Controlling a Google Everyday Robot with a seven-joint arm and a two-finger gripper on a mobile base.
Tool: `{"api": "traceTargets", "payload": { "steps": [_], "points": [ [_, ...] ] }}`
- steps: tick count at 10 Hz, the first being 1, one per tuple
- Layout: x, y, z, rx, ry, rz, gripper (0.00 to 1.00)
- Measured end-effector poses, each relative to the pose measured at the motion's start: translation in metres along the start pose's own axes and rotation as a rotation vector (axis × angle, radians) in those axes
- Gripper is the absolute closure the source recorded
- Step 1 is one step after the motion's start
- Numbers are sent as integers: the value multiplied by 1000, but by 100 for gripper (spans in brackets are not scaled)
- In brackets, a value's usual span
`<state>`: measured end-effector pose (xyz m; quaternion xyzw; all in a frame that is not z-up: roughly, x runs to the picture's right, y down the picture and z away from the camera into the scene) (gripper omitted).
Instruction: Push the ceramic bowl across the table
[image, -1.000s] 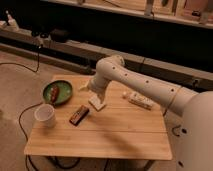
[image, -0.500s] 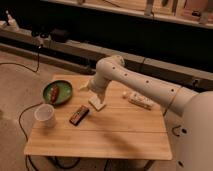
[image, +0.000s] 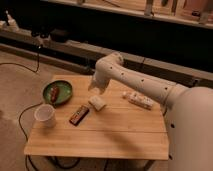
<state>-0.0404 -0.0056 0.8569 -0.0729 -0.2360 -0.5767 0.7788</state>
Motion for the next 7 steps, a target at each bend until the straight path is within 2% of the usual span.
{"api": "traceTargets", "payload": {
  "steps": [1,2,3,5,7],
  "points": [
    [18,-8,11,-4,42,-43,80],
    [25,-20,19,14,55,-62,88],
    [30,-41,29,54,54,-74,97],
    [32,-81,51,141,30,-78,100],
    [37,-96,70,181,7,-50,100]
  ]
}}
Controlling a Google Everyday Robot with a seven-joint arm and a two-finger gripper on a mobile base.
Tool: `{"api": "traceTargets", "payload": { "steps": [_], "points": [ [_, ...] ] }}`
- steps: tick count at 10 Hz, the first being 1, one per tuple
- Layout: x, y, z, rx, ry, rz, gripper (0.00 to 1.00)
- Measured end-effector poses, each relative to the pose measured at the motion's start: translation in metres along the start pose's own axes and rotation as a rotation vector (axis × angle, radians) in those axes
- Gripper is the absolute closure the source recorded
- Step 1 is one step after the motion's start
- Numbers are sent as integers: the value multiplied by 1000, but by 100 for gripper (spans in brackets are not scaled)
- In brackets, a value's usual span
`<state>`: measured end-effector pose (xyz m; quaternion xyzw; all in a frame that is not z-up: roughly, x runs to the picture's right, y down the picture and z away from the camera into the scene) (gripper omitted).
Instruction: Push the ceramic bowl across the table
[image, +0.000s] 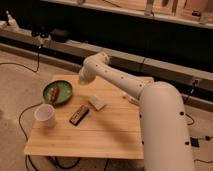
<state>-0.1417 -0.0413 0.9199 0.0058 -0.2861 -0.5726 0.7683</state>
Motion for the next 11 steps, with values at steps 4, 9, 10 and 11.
{"api": "traceTargets", "payload": {
  "steps": [4,9,10,11],
  "points": [
    [1,1,2,4,-1,6,100],
    [-7,-20,18,19,-46,-59,100],
    [-10,-32,26,31,-61,-84,100],
    [-10,-43,32,47,-71,-104,100]
  ]
}}
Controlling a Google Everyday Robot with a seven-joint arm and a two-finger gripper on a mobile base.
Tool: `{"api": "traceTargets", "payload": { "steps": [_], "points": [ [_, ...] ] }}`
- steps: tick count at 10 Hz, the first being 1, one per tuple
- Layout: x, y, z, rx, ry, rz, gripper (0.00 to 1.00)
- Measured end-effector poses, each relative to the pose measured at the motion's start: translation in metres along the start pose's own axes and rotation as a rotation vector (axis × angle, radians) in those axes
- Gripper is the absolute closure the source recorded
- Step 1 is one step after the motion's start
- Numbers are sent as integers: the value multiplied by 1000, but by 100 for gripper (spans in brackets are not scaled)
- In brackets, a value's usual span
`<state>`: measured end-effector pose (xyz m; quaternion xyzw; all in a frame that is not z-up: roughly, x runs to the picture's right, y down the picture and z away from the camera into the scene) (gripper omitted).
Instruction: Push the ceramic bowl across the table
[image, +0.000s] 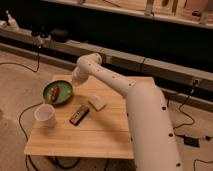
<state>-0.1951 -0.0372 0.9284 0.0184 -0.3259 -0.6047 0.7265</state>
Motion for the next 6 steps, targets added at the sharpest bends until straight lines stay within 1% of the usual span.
{"api": "traceTargets", "payload": {
  "steps": [2,4,5,6],
  "points": [
    [4,-13,8,24,-15,-23,100],
    [2,-30,21,50,-50,-45,100],
    [0,-35,28,54,-68,-55,100],
    [-1,-38,32,49,-82,-62,100]
  ]
}}
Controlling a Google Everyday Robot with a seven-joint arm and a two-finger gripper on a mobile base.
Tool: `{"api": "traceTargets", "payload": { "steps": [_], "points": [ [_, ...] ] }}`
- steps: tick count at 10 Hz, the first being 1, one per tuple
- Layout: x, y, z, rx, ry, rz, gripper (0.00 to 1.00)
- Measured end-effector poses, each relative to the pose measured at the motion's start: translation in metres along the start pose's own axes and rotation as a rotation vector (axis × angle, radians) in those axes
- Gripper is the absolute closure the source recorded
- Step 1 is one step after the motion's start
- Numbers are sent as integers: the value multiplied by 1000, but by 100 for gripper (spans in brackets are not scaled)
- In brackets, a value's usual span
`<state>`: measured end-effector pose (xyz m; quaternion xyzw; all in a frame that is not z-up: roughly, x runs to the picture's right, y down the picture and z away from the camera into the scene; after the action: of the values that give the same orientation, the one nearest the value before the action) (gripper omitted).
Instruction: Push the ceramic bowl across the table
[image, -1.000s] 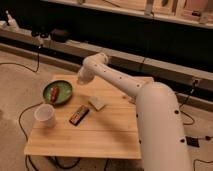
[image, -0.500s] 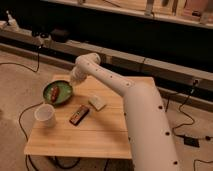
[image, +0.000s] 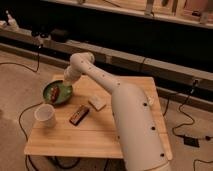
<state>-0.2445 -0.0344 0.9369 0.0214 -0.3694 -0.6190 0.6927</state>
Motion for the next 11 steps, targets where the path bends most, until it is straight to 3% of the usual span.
{"api": "traceTargets", "payload": {
  "steps": [5,11],
  "points": [
    [-11,-1,25,-61,-72,-5,100],
    [-25,31,44,-128,-114,54,100]
  ]
}}
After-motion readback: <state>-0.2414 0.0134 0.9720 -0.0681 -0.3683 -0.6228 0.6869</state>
